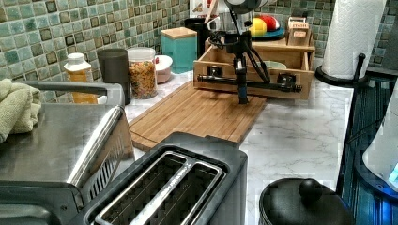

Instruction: Close the drawer.

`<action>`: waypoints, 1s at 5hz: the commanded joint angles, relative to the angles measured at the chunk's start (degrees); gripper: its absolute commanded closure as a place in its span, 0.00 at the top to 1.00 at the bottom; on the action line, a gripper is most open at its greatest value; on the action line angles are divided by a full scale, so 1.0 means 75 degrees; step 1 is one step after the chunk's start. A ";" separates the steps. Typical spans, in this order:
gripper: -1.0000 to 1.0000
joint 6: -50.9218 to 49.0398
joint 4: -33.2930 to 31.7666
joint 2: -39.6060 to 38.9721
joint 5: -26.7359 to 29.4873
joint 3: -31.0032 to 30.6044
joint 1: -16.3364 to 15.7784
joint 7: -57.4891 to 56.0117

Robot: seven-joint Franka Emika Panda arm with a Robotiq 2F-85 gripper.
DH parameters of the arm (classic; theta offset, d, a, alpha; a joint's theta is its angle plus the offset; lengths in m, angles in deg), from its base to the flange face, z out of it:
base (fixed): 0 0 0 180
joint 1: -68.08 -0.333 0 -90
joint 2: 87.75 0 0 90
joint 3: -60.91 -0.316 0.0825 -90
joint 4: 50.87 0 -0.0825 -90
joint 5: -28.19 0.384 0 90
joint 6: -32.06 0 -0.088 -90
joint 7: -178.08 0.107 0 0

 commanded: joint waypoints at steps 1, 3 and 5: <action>0.00 0.0397 0.1837 -0.0217 0.0661 0.1579 0.1217 -0.1637; 0.00 0.0800 0.2213 -0.0417 0.0835 0.1754 0.1446 -0.1285; 0.00 0.1271 0.3553 -0.1802 0.1768 0.1894 0.1840 -0.2459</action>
